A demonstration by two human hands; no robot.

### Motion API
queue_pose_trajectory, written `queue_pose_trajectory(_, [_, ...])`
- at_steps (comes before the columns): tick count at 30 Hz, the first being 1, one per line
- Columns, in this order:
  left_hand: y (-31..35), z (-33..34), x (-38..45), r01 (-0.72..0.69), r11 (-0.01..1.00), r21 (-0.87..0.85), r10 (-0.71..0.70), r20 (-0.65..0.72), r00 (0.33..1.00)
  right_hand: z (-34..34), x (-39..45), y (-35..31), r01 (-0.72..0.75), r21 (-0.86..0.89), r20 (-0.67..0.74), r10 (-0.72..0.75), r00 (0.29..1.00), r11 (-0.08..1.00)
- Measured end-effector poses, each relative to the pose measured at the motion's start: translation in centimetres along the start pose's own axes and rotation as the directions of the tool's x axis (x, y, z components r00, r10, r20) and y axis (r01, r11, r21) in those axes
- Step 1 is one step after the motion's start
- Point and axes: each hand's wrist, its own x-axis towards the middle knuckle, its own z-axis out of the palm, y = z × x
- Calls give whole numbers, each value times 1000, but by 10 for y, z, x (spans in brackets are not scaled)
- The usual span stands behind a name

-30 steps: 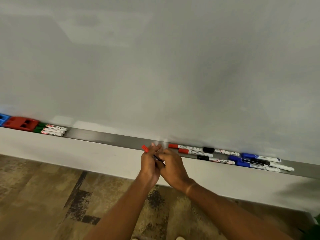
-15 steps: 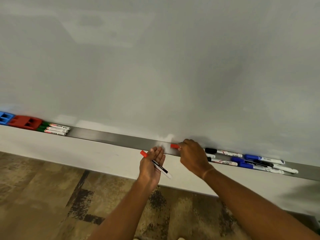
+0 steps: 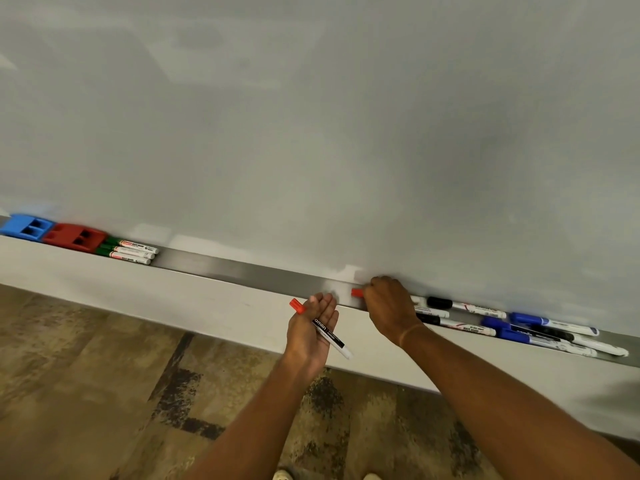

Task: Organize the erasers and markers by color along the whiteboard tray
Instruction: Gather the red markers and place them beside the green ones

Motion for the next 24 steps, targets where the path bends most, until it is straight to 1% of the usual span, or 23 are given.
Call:
queue_pose_trajectory(3, [0, 1, 2, 8, 1000, 18, -8, 0, 1000, -6, 0, -1, -2, 60, -73, 6, 997, 998])
queue_pose_trajectory(6, [-2, 6, 5, 22, 999, 25, -22, -6, 1000, -19, 1, -10, 30, 70, -181, -17, 983, 997])
queue_pose_trajectory(8, [-4, 10, 5, 29, 999, 29, -30, 6, 1000, -25, 1, -17, 62, 171, -219, -23, 976, 983])
queue_pose_trajectory(10, [-5, 15, 3, 31, 999, 33, -32, 44, 999, -28, 0, -24, 66, 334, -196, 1, 981, 940])
queue_pose_trajectory(12, [-5, 19, 0, 37, 999, 21, -38, 80, 996, -31, -3, -31, 59, 534, -149, 25, 989, 844])
queue_pose_trajectory(14, [-5, 21, -1, 64, 998, -4, -64, 84, 994, -33, -6, -36, 33, 666, -98, 43, 994, 745])
queue_pose_trajectory(16, [-5, 21, -3, 84, 996, -20, -82, 93, 992, -33, -7, -37, -4, 733, -45, 54, 998, 680])
queue_pose_trajectory(18, [-3, 21, -4, 100, 994, -32, -95, 115, 989, -32, -6, -37, -20, 765, -22, 57, 998, 644])
queue_pose_trajectory(24, [-5, 18, -4, 118, 993, -27, -113, 127, 985, -26, -7, -40, -32, 794, 19, 28, 999, 607])
